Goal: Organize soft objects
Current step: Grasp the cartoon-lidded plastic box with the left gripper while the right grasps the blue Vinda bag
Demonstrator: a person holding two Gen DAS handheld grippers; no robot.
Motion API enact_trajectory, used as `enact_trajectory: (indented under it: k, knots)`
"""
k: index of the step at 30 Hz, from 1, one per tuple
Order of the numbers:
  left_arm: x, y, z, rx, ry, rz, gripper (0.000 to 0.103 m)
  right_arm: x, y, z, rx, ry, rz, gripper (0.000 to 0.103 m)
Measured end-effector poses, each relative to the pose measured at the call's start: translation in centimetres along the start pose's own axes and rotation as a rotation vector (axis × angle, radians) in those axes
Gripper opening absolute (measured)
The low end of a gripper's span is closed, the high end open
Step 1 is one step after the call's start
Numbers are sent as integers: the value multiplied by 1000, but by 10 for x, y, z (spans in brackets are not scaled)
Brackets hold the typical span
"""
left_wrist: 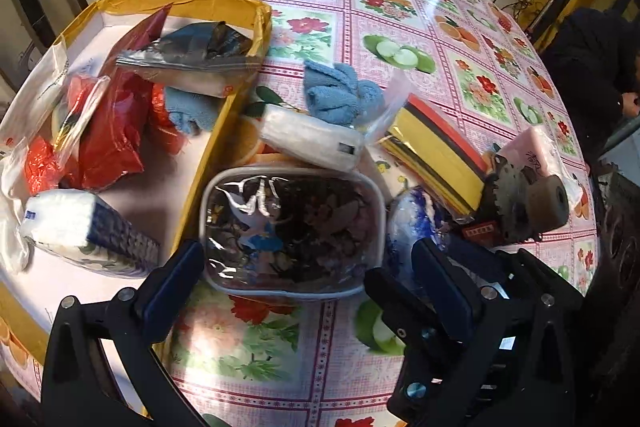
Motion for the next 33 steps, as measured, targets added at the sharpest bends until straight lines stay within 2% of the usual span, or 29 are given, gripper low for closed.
enact_trajectory:
  k: [5, 7, 8, 10, 18, 22, 27, 29, 33]
  knots:
    - [4, -3, 2, -5, 22, 16, 103, 0, 0, -7, 37, 105, -63, 71]
    - [-2, -7, 2, 11, 25, 2, 103, -4, 2, -11, 46, 140, -86, 56]
    - [-5, -12, -1, 37, 23, -10, 103, -7, 4, -12, 47, 159, -102, 55]
    - [-9, -21, -9, 75, 33, -29, 103, -13, 8, -13, 47, 139, -77, 54]
    - [-13, -15, -22, 77, 42, -42, 103, -17, 15, -14, 44, 91, -14, 52]
    - [-9, -11, -31, 78, 14, -32, 102, -23, 21, -17, 41, 74, -4, 45]
    - [-5, -4, -29, 51, 11, -36, 87, -19, 25, -20, 30, 118, -16, 44]
    - [-4, 1, -29, 51, 21, -71, 69, -18, 28, -20, 20, 124, -16, 44]
    - [-5, 8, -30, 51, -5, -86, 59, -23, 32, -22, 20, 97, -13, 44]
Point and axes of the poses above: each gripper's, at about its wrist camera, not at the fingertips, and y roughly against the way its jaws point, x to its left, z to its top, the point moved 8 cm from there along -y, roughly the way its jaws point, and after that the axes turned 12 degrees about -x, right-handed, at the moved point
